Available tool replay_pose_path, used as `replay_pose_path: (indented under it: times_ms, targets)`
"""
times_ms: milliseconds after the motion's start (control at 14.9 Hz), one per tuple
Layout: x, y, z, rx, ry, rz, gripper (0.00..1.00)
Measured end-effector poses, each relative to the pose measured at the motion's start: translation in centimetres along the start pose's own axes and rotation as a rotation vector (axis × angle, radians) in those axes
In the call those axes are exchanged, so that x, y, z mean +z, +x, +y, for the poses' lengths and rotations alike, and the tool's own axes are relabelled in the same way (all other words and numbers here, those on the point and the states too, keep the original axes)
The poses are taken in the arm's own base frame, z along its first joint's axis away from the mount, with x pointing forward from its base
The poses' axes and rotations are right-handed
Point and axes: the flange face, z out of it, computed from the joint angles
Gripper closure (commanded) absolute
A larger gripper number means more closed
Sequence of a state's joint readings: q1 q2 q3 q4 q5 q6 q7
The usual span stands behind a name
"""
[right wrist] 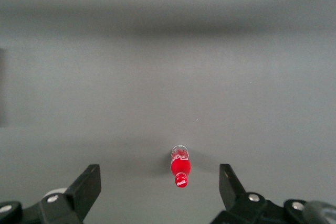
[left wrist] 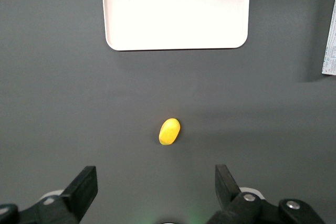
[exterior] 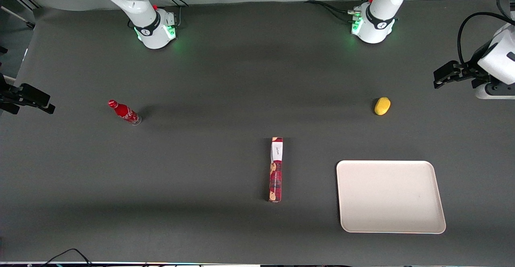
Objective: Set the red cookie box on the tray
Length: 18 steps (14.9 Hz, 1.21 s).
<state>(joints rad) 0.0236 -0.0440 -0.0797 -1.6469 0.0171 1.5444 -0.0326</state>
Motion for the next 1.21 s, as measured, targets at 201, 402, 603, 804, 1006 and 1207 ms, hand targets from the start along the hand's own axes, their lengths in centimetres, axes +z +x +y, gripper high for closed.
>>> replay_pose_path:
  times_ms: [201, 402, 603, 804, 1006, 1207]
  targets:
    - [0.09, 0.05, 0.04, 0.001, 0.0, -0.002, 0.0]
    - [0.21, 0.12, 0.06, 0.001, 0.0, -0.004, 0.0]
    - [0.29, 0.16, 0.06, 0.001, 0.0, -0.006, 0.0]
    - [0.3, 0.17, 0.06, 0.001, 0.0, -0.006, 0.0]
    - [0.3, 0.17, 0.06, 0.001, 0.0, -0.006, 0.0]
    - [0.31, 0.17, 0.48, 0.007, -0.006, -0.006, 0.0]
